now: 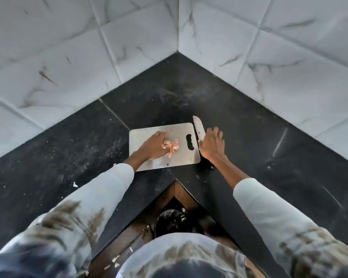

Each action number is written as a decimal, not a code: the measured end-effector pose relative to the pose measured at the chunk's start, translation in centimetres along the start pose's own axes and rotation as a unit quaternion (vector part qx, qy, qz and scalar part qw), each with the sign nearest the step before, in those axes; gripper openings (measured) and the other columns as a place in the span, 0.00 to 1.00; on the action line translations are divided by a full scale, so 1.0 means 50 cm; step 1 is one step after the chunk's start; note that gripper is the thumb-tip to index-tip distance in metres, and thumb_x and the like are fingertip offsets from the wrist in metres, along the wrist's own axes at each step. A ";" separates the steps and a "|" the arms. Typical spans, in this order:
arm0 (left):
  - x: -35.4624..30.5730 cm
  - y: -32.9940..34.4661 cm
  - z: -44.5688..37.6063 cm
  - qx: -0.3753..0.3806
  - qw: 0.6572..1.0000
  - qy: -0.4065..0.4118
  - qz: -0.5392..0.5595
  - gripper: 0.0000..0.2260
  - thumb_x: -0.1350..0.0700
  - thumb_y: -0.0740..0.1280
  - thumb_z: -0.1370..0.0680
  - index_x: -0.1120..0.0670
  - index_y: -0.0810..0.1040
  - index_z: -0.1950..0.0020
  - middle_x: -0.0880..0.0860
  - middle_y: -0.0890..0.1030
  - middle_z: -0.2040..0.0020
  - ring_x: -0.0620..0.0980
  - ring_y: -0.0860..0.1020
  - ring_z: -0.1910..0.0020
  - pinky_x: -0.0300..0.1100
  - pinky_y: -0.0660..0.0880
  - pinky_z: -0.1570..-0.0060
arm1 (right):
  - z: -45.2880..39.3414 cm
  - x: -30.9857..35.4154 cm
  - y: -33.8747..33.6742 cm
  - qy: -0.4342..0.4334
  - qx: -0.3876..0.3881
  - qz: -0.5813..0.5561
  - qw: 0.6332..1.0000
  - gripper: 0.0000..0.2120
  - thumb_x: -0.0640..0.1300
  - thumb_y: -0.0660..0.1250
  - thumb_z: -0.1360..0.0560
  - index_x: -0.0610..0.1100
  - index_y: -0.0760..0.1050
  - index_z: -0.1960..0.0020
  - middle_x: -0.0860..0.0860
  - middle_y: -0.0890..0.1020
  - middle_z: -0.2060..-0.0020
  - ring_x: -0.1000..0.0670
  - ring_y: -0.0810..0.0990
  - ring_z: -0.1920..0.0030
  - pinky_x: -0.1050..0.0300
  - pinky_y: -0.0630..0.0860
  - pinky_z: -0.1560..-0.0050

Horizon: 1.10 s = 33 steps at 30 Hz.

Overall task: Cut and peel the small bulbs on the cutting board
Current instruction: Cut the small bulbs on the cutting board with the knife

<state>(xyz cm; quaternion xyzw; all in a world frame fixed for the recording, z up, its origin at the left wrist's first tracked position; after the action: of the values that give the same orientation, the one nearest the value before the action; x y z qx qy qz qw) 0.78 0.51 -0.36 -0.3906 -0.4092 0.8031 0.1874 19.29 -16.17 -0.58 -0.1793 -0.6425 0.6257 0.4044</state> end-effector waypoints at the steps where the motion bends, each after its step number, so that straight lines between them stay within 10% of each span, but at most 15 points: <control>1: 0.004 0.004 0.001 0.000 1.000 0.003 0.001 0.36 0.44 0.72 0.19 0.52 0.62 0.15 0.55 0.64 0.16 0.59 0.69 0.20 0.56 0.68 0.22 | 0.005 -0.002 0.004 0.023 0.009 -0.005 1.000 0.26 0.51 0.72 0.21 0.40 0.69 0.29 0.43 0.70 0.32 0.39 0.71 0.32 0.42 0.76 0.36; 19: -0.016 0.046 0.004 -0.098 0.993 0.011 -0.061 0.26 0.45 0.74 0.20 0.51 0.73 0.24 0.54 0.75 0.24 0.57 0.75 0.27 0.53 0.71 0.26 | 0.010 -0.039 0.056 0.114 0.052 -0.096 0.987 0.22 0.42 0.69 0.19 0.39 0.66 0.29 0.42 0.73 0.32 0.40 0.74 0.31 0.42 0.76 0.36; 28: -0.009 0.065 0.008 -0.121 0.984 -0.061 0.120 0.34 0.47 0.77 0.22 0.52 0.66 0.20 0.56 0.74 0.23 0.57 0.76 0.27 0.51 0.73 0.26 | 0.032 -0.006 0.042 0.082 -0.006 -0.217 0.973 0.14 0.39 0.65 0.18 0.42 0.61 0.38 0.43 0.79 0.47 0.42 0.81 0.56 0.48 0.75 0.57; 33: 0.000 0.066 0.007 -0.158 0.974 -0.062 0.150 0.34 0.46 0.79 0.23 0.55 0.71 0.22 0.54 0.74 0.24 0.55 0.76 0.28 0.45 0.73 0.28 | 0.051 0.048 0.052 0.025 0.043 -0.237 0.970 0.14 0.40 0.64 0.17 0.44 0.59 0.38 0.44 0.80 0.43 0.41 0.84 0.47 0.45 0.80 0.52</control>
<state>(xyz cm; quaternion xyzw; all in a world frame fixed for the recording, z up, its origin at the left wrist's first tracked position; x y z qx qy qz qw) 0.58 -1.63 -2.89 -0.4220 -0.4783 0.7698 -0.0248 15.23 -15.71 -2.05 -0.0201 -0.6288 0.5342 0.5646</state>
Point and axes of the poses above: each hand's wrist, its own z-axis away from the middle knuckle, its own y-axis out of the palm, x = y × z, the point moved 1 cm from there along -z, towards the middle knuckle
